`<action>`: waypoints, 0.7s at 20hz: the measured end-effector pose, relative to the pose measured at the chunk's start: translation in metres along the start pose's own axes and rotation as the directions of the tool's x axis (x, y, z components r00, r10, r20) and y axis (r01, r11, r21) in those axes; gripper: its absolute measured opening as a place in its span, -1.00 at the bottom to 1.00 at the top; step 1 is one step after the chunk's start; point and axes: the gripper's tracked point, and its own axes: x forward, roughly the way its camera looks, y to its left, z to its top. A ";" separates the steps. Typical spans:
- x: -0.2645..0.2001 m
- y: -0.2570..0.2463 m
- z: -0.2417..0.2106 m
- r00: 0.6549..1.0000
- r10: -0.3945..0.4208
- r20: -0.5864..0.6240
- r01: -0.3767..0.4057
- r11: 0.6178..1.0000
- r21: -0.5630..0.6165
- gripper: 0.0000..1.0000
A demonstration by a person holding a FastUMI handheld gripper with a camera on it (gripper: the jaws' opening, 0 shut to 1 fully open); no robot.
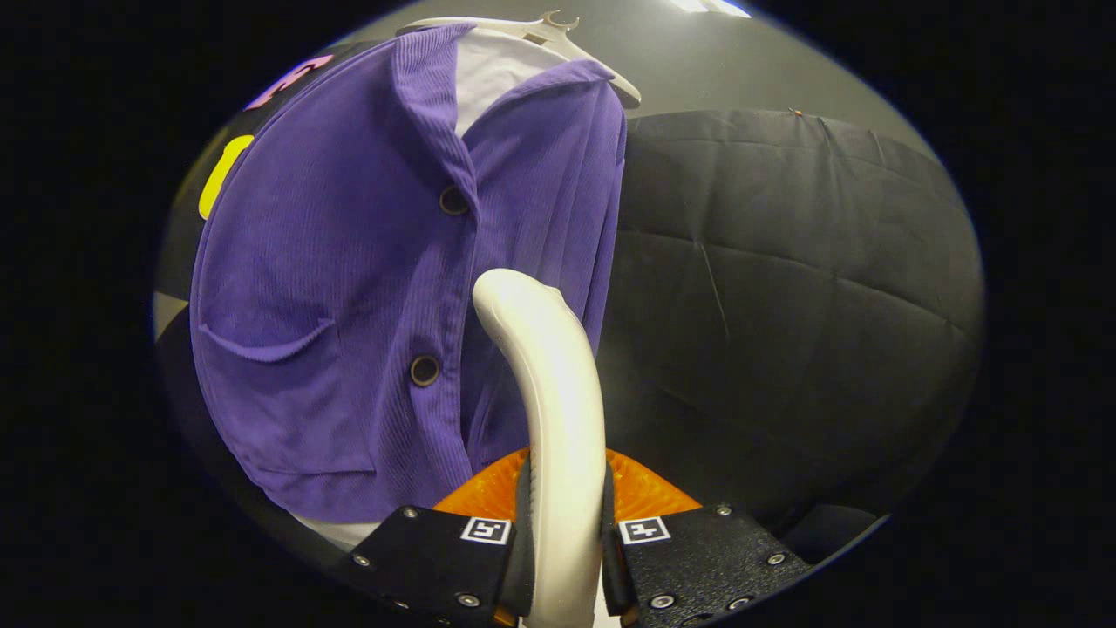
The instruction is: Iron the clothes twice with a garment steamer, once on the left side and once on the right side.
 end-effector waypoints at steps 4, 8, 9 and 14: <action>-0.001 0.001 0.001 0.999 0.013 -0.047 -0.014 1.000 -0.015 -0.39; 0.004 0.001 -0.003 0.993 0.058 -0.103 -0.062 0.998 -0.029 -0.39; 0.004 0.002 -0.005 0.990 0.072 -0.117 -0.078 0.996 -0.040 -0.38; -0.006 0.001 0.014 0.977 0.165 -0.133 -0.170 0.985 -0.031 -0.38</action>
